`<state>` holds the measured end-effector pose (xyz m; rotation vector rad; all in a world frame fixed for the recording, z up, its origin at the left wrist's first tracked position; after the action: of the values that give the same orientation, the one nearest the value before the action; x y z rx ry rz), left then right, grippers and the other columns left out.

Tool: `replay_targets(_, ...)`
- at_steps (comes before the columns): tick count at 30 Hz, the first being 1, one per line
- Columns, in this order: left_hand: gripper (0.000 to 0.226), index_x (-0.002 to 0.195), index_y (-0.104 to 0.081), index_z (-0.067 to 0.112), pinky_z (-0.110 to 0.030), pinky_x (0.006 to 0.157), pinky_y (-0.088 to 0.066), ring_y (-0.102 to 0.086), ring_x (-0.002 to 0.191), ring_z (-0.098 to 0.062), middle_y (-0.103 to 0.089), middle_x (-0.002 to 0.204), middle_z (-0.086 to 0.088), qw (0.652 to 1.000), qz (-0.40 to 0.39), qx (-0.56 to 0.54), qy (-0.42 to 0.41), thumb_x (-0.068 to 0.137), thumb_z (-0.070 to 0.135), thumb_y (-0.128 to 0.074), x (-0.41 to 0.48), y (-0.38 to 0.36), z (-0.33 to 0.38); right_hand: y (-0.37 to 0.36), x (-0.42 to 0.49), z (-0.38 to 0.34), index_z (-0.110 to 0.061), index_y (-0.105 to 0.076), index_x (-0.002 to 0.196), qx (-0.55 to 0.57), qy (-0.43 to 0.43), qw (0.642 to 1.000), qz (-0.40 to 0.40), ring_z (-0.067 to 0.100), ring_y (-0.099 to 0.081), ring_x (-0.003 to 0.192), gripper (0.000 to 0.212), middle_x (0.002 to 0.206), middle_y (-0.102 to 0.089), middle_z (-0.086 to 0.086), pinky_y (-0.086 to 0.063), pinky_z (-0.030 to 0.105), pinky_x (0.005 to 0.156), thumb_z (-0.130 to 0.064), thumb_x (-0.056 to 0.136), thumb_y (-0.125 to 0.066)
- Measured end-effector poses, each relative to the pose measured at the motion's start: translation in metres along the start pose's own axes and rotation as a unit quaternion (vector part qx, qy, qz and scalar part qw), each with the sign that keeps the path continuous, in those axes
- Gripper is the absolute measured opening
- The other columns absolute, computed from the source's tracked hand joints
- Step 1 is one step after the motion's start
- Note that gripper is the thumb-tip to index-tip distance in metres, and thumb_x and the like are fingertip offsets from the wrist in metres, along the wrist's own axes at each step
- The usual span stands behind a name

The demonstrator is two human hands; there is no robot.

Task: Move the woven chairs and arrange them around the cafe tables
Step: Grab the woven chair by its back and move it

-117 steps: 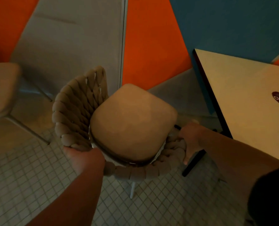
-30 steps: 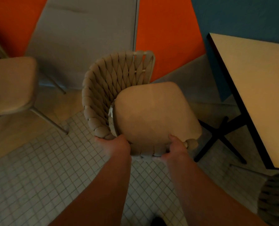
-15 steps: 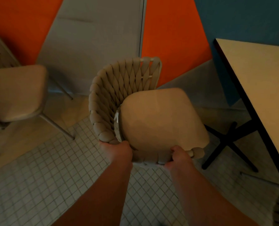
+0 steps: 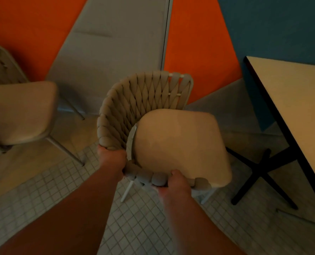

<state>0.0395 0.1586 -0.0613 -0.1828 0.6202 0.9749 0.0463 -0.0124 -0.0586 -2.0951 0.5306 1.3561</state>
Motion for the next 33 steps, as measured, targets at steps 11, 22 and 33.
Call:
replay_targets(11, 0.073, 0.148, -0.035, 0.028, -0.062, 0.091, -0.056, -0.057, 0.113, -0.036, -0.052, 0.125, -0.007, 1.000, -0.013, 0.008, 0.007, 0.088, -0.003, -0.064, 0.009, -0.035, 0.007, -0.008, 0.030, -0.035, -0.014, -0.021, 0.164, -0.059, -0.025, 0.998, 0.002, 0.045, -0.024, 0.153, 0.060, 0.170, -0.021, 0.016, -0.031, 0.066, 0.118, -0.019, 0.108, -0.043)
replay_targets(22, 0.106, 0.166, -0.019, 0.027, -0.056, 0.115, -0.040, -0.033, 0.152, -0.037, -0.031, 0.169, -0.010, 0.925, -0.108, 0.315, -0.183, 0.084, 0.057, -0.079, -0.074, 0.028, 0.036, 0.034, -0.057, -0.079, -0.014, -0.028, 0.162, -0.430, 0.048, 0.900, -0.049, 0.033, -0.035, 0.149, 0.103, 0.167, -0.031, 0.010, -0.037, 0.050, 0.118, -0.061, 0.083, -0.077)
replay_targets(33, 0.108, 0.165, -0.001, 0.042, -0.059, 0.128, -0.012, -0.002, 0.160, -0.036, -0.006, 0.175, 0.001, 0.628, -0.203, 0.651, -0.374, 0.082, 0.085, -0.055, -0.209, 0.054, 0.115, 0.076, -0.201, -0.144, -0.030, 0.003, 0.166, -0.778, 0.421, 0.465, -0.032, 0.035, 0.008, 0.160, 0.123, 0.175, 0.003, 0.009, 0.003, 0.057, 0.127, -0.087, 0.077, -0.059)
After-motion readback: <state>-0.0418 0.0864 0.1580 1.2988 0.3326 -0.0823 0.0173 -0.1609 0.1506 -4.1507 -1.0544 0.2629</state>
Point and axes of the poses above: each hand's wrist, its own x-axis towards the middle knuckle, its own y-axis out of the back of the hand, z = x × y, the point moved 1 cm from there along x, towards the middle knuckle
